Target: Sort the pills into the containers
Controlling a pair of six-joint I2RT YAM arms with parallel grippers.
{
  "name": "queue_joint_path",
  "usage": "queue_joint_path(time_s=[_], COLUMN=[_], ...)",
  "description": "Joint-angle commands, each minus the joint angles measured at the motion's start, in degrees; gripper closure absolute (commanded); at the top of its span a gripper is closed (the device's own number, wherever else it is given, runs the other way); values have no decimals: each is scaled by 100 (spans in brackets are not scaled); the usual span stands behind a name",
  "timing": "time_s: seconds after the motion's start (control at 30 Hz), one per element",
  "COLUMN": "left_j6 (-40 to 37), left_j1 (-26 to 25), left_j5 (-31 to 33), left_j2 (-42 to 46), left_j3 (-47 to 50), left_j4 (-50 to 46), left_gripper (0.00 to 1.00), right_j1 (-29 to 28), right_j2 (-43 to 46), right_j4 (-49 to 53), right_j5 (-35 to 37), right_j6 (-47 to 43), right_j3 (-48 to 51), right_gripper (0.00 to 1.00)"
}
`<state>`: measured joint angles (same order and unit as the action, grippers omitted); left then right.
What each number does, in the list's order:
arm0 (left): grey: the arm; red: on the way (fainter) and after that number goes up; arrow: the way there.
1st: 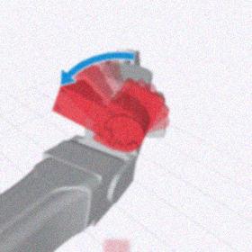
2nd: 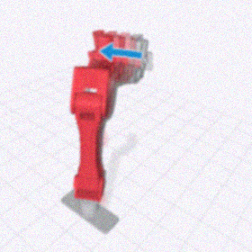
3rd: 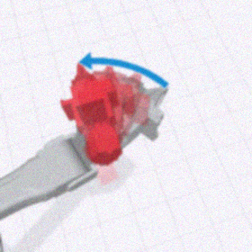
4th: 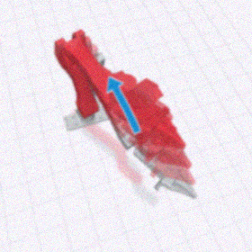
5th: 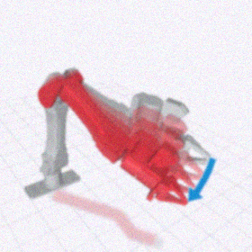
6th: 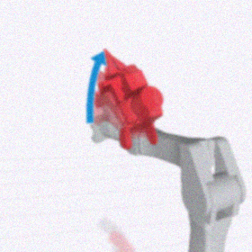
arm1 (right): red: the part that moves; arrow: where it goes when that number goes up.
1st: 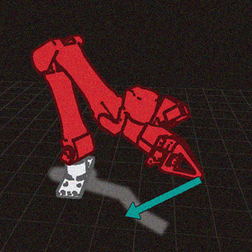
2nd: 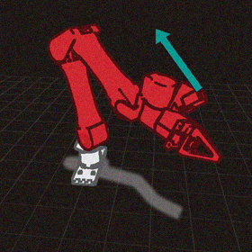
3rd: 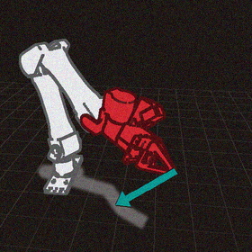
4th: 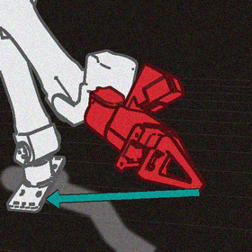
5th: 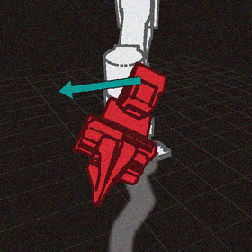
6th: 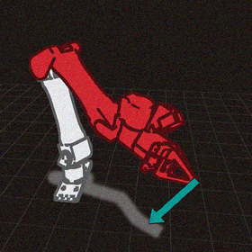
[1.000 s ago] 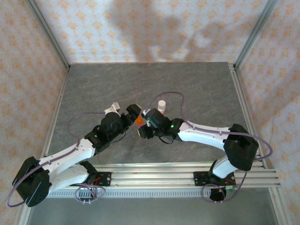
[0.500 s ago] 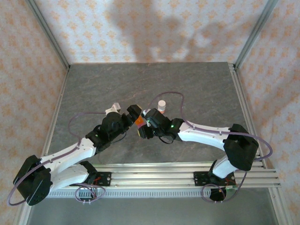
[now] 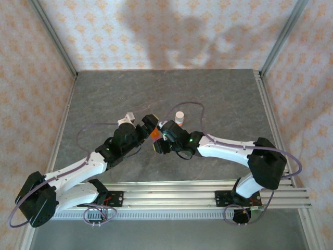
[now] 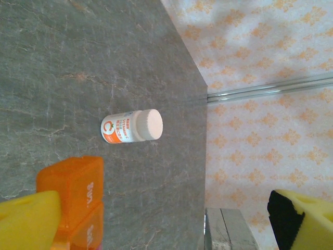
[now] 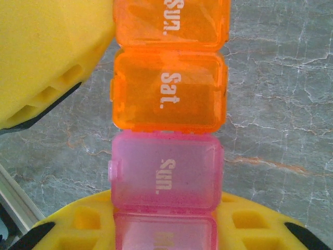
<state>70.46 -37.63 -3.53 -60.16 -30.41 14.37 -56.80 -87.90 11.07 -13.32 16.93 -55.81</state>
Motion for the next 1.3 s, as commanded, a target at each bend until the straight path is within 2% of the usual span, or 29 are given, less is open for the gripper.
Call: queue_joint_path(time_s=[0.0, 0.3, 0.67, 0.97, 1.27], left_j6=[-76, 13, 561, -208, -1289], left_j1=[-76, -113, -225, -193, -22], left_j5=[59, 0, 114, 1106, 1437], left_j2=[-4, -73, 48, 769, 744], left_j3=[-219, -219, -131, -158, -110], left_j4=[236, 409, 1407, -455, -1719], left_gripper=[0, 0, 0, 0, 0], right_j1=[-10, -11, -13, 2, 4], right_j2=[-82, -137, -351, -256, -730], right_j4=[-191, -171, -196, -69, 197], right_j5=[7, -8, 84, 363, 677], right_j6=[-14, -16, -12, -184, -1250], right_j3=[-48, -113, -158, 26, -152], right_gripper=[74, 74, 74, 74, 73])
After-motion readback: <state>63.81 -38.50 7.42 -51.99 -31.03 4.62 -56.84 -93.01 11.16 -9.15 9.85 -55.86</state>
